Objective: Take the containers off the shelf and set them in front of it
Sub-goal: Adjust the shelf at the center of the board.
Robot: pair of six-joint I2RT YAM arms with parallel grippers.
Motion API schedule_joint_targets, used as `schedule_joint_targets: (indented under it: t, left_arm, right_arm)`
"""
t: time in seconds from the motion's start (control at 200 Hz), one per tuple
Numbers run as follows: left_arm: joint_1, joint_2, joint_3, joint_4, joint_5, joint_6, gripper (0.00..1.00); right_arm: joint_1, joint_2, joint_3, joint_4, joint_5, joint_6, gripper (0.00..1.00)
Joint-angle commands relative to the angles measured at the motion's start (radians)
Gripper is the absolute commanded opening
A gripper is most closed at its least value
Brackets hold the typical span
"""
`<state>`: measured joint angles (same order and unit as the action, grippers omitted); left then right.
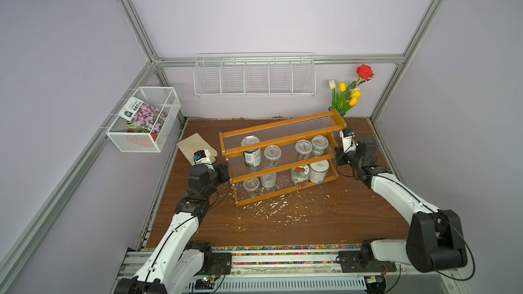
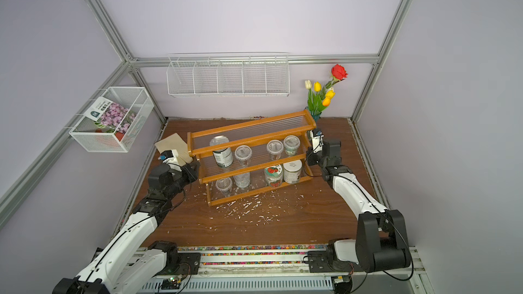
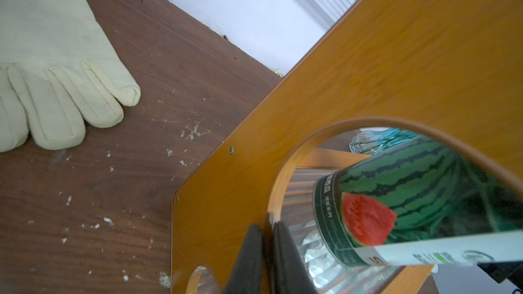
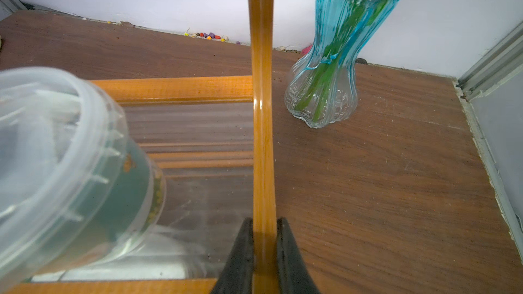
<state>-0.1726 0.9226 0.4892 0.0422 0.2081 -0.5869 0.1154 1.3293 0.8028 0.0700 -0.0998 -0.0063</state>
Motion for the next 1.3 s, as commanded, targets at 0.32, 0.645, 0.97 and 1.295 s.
schedule_joint_targets:
  t: [0.32, 0.645, 0.97, 1.295]
  left_arm:
    - [0.125, 0.317, 0.065, -0.133, 0.238, 0.169, 0.14]
    - [0.151, 0.528, 0.209, -0.194, 0.33, 0.287, 0.14]
    - [0.151, 0.633, 0.284, -0.141, 0.365, 0.289, 0.14]
    - [0.151, 0.7, 0.342, -0.099, 0.384, 0.289, 0.14]
  right_arm:
    - [0.118, -0.114, -0.081, -0.049, 0.192, 0.183, 0.0]
    - [0.17, -0.181, -0.1, -0.047, 0.317, 0.227, 0.0]
    - [0.176, -0.097, -0.069, 0.037, 0.394, 0.222, 0.0]
    - [0.174, -0.023, -0.019, 0.086, 0.409, 0.223, 0.0]
